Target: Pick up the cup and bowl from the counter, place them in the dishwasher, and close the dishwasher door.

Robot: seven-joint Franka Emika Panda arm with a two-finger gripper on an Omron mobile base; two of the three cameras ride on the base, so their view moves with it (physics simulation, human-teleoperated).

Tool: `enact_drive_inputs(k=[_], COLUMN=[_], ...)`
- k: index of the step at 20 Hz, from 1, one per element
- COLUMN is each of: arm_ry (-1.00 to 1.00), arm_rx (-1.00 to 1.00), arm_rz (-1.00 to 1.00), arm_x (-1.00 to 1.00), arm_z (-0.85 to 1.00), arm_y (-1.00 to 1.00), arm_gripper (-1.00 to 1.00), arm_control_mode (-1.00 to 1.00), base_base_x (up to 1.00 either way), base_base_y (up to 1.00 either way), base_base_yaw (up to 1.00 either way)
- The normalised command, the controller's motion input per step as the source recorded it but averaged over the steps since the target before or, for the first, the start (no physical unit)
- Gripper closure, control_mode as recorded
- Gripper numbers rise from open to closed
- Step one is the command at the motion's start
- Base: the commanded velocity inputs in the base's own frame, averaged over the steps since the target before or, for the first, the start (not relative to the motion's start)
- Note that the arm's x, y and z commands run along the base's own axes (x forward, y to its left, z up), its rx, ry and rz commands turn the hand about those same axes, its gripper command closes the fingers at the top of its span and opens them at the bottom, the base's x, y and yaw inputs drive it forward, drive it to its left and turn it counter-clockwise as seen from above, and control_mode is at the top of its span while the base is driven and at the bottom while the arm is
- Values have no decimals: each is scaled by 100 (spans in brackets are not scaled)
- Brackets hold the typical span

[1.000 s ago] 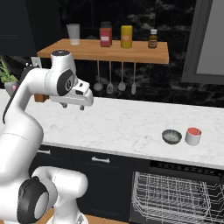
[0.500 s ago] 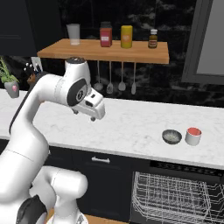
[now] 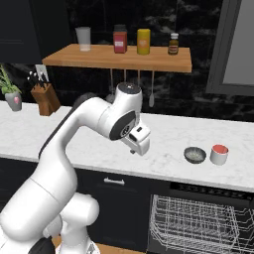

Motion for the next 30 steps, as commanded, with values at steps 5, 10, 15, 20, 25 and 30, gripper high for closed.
enact_drive_inputs(k=[5, 10, 15, 20, 25, 30], arm_ry=[7, 11, -5, 0, 1, 5], arm_rx=[3, -5, 0, -3, -13, -16], arm_rz=[-16, -5, 0, 0, 0, 0], arm_x=[-8, 3, 41, 47, 55, 53], arm_z=[-25, -42, -8, -16, -12, 0], arm_y=[-38, 0, -23, -41, -47, -54], arm_gripper=[-100, -100, -100, -100, -100, -100], arm_control_mode=[-100, -100, -100, -100, -100, -100], base_base_x=[0, 0, 0, 0, 0, 0], base_base_y=[0, 0, 0, 0, 0, 0], base_base_yaw=[0, 0, 0, 0, 0, 0])
